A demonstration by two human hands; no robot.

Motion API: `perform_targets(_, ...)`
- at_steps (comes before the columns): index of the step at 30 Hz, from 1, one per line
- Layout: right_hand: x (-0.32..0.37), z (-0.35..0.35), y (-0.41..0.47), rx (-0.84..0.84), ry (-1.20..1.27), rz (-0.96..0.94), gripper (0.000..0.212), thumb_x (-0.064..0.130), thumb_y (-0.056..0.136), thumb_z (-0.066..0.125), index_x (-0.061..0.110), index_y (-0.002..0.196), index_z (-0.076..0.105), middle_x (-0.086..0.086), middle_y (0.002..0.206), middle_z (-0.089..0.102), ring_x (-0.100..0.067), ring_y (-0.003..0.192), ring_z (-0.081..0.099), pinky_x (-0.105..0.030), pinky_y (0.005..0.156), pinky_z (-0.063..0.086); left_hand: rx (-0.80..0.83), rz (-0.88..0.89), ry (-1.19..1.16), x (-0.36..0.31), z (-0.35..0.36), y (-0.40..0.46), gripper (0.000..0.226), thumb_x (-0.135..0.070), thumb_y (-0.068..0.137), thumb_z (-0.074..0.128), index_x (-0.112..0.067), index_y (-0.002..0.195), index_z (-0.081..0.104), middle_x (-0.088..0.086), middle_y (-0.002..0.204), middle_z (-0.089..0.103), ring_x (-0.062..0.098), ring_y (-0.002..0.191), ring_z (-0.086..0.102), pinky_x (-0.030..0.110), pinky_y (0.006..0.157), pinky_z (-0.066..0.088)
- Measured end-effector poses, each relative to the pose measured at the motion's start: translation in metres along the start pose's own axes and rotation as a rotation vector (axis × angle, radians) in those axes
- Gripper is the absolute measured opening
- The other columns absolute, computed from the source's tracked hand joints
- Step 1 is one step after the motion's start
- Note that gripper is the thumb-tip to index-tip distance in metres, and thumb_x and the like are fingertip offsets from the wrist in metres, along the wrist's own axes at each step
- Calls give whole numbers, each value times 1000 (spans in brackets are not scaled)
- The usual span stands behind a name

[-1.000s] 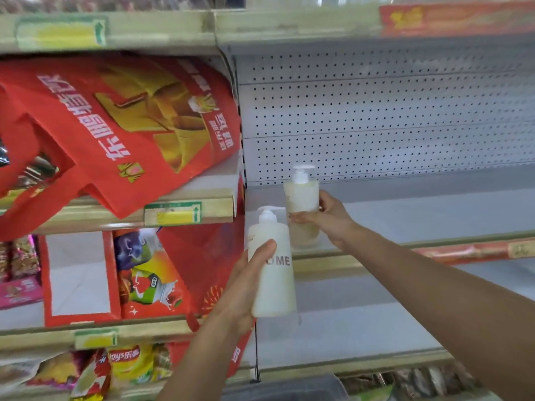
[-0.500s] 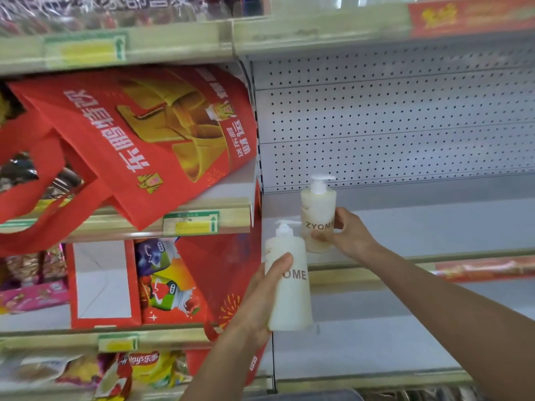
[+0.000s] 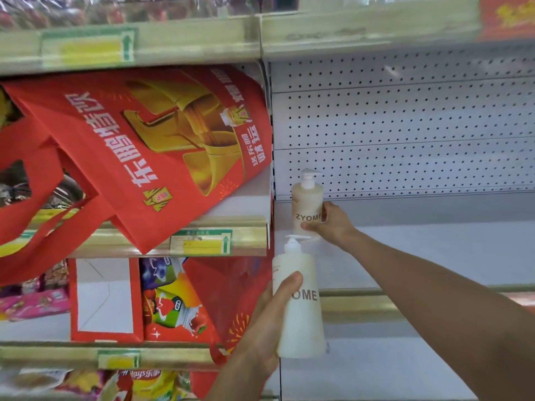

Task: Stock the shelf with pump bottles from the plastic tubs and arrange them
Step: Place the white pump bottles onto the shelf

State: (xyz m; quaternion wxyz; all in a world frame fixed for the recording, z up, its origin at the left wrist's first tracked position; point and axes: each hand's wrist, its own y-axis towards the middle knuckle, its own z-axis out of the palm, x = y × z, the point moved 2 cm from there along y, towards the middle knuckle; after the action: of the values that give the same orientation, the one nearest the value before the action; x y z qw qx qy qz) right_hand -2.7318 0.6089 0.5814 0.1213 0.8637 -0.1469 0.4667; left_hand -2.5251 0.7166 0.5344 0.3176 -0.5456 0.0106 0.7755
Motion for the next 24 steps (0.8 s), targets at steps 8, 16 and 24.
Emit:
perform_targets(8,-2,4,10,24,18,35,64,20,79,78,8,131,43,-10,129,57,-25,118,55,-34,94,44,-16,22,30,-3,-7,3,75,-54,59,79,-18,121,61,12,92,71,28,79,69,38,64,55)
perform_targets(16,23,-24,-67,108,303,102,46,48,93,56,8,115,65,-7,98,74,-21,92,69,-42,89,56,41,55,29,-1,9,-4,66,-53,65,74,-13,116,65,11,92,71,25,77,68,35,62,55)
perform_targets(24,36,-63,-127,472,272,15,35,32,87,68,12,116,66,-8,107,73,-22,98,70,-39,88,56,14,120,126,3,49,14,89,-64,55,83,-21,128,57,13,117,69,32,105,67,50,82,57)
